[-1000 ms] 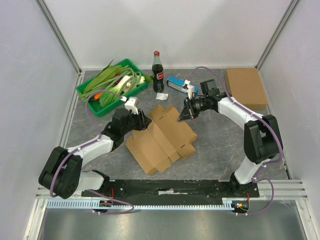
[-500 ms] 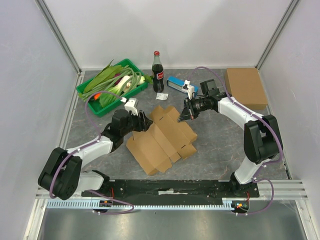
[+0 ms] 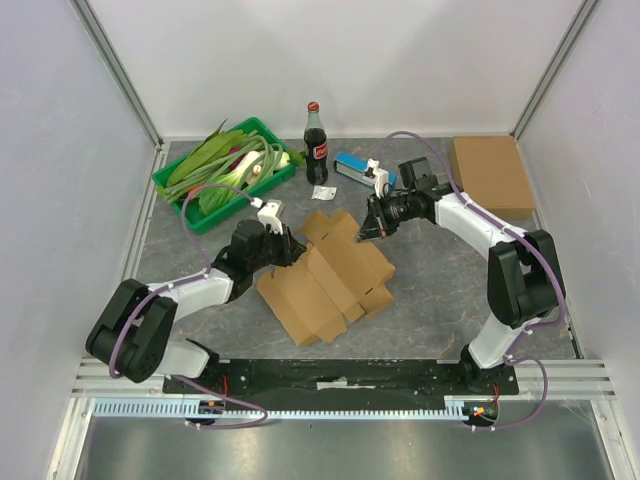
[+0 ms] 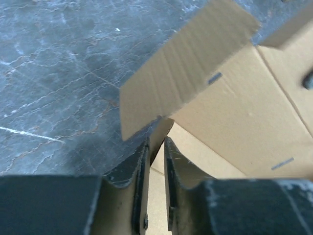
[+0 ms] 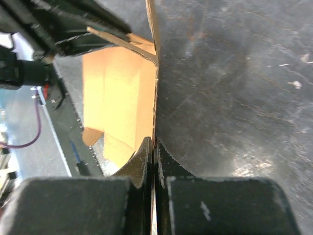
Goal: Fold the paper box
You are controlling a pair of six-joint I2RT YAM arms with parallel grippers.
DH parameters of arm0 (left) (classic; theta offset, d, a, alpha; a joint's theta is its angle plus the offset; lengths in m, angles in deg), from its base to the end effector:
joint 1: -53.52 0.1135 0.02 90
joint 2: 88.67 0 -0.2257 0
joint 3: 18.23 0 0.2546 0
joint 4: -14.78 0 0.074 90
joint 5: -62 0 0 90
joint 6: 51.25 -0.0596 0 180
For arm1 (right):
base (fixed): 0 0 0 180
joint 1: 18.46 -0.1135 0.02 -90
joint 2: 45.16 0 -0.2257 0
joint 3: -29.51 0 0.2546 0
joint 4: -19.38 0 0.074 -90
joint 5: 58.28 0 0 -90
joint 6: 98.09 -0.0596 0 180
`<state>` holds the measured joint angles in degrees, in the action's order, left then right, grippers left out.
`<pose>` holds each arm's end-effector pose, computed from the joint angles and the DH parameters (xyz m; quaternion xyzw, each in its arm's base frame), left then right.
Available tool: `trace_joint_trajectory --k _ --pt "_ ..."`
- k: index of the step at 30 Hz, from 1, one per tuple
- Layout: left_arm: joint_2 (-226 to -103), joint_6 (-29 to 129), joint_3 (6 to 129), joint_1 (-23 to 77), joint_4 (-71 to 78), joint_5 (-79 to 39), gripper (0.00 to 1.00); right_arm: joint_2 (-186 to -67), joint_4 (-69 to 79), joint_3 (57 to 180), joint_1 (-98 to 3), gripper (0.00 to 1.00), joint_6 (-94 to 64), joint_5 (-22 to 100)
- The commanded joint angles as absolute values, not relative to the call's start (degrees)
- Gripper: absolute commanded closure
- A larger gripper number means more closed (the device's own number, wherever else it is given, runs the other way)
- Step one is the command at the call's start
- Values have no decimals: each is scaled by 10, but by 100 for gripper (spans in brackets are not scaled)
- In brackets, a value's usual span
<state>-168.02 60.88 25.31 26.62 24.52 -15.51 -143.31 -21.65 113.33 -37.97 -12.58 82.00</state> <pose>0.2648 -0.1488 0.1283 0.0926 0.8402 -0.3023 0.4405 0.3263 0.1642 0.1817 -0.2383 0.8403 0.4527 0.1793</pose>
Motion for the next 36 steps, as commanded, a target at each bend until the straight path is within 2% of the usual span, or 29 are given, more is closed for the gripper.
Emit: trace_joint_trajectory --k 1,5,10,13,15,17,21,23,26,28,31,33,36 --pt "-1652 614 234 215 300 -186 81 -1421 -231 1179 -404 100 -122 701" --pt "-1678 654 224 175 350 -214 87 -1406 -248 1189 -445 100 -127 602" --pt "-1740 701 229 156 397 -201 84 -1388 -279 1202 -507 100 -95 459" --pt "-1733 703 215 155 404 -203 76 -1370 -286 1191 -548 100 -49 363" --pt "-1718 699 205 155 388 -207 67 -1351 -279 1172 -576 100 -24 305" --pt "-1674 696 193 155 374 -216 58 -1342 -276 1164 -598 100 -10 273" --pt "-1555 705 155 155 332 -254 50 -1329 -272 1155 -633 100 28 179" --pt "-1487 708 145 159 303 -278 43 -1325 -265 1145 -654 100 48 158" --pt "-1447 714 146 184 279 -301 36 -1323 -254 1135 -678 100 65 111" --pt "-1454 735 155 228 279 -284 36 -1327 -249 1135 -693 100 70 63" --pt "-1500 754 162 279 339 -174 42 -1338 -241 1131 -736 100 72 -1" --pt "-1545 746 181 279 375 -95 51 -1348 -232 1122 -753 100 69 -33" --pt "-1574 744 178 272 435 -44 55 -1360 -221 1113 -773 100 49 -43"
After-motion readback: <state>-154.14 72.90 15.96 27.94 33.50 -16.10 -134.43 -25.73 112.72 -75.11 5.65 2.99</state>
